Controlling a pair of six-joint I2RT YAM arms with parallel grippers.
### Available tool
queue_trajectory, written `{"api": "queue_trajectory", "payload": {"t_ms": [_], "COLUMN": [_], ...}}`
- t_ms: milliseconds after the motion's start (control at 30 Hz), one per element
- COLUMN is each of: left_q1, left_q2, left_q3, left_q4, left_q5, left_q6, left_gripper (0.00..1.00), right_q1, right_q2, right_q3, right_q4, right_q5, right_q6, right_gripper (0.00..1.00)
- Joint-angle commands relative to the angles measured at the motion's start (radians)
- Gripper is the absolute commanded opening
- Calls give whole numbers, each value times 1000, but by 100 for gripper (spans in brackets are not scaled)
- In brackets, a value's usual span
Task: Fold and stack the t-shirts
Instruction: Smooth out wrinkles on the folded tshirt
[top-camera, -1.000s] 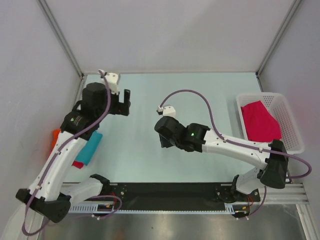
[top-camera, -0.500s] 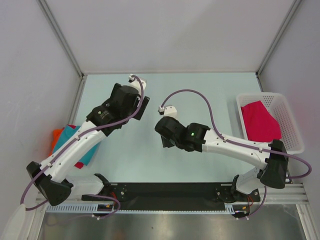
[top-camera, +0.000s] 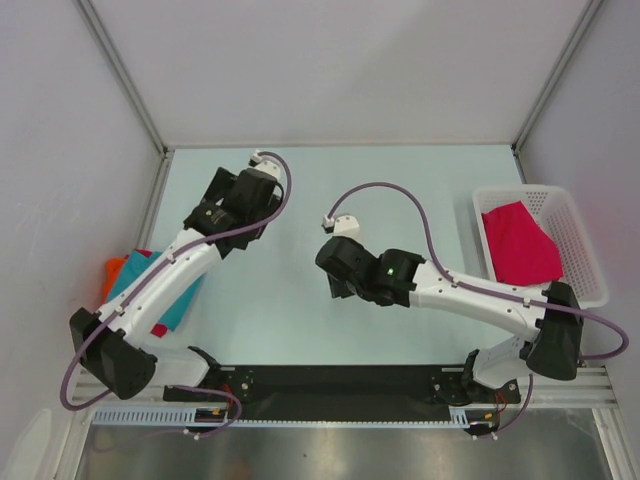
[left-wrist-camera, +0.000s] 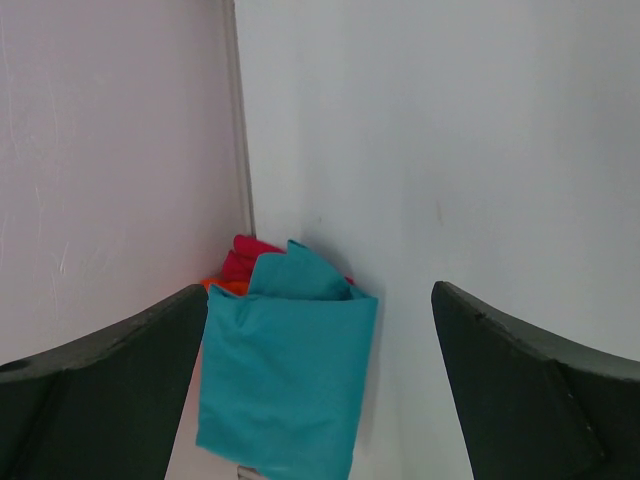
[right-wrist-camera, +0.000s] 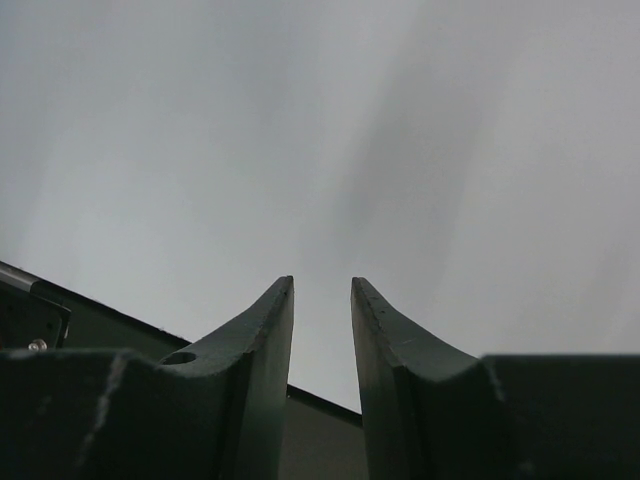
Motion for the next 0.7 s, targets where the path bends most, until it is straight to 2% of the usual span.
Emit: {"api": "queue_trajectory", "payload": {"t_ms": [0, 133, 233, 433, 667], "left_q1": [110, 155, 186, 196, 262], "left_q2": [47, 150, 232, 288, 326], "left_q3": [14, 86, 81, 70, 49], "left_q4": [-91, -195, -272, -355, -522], "left_q5": [11, 16, -24, -24, -4], "left_q6": [-64, -141, -222, -311, -534], "left_gripper": [100, 100, 100, 100, 99], "right_q1": [-19, -47, -64, -111, -159], "right_q2": [-93, -133, -168, -242, -310], "right_q3": [-32, -55, -81, -148, -216], "right_q4": [23, 23, 25, 57, 95], "right_q5": [29, 23, 21, -9, -57], "right_q6": [7, -4, -5, -8, -28], "right_gripper": [36, 36, 35, 36, 36]}}
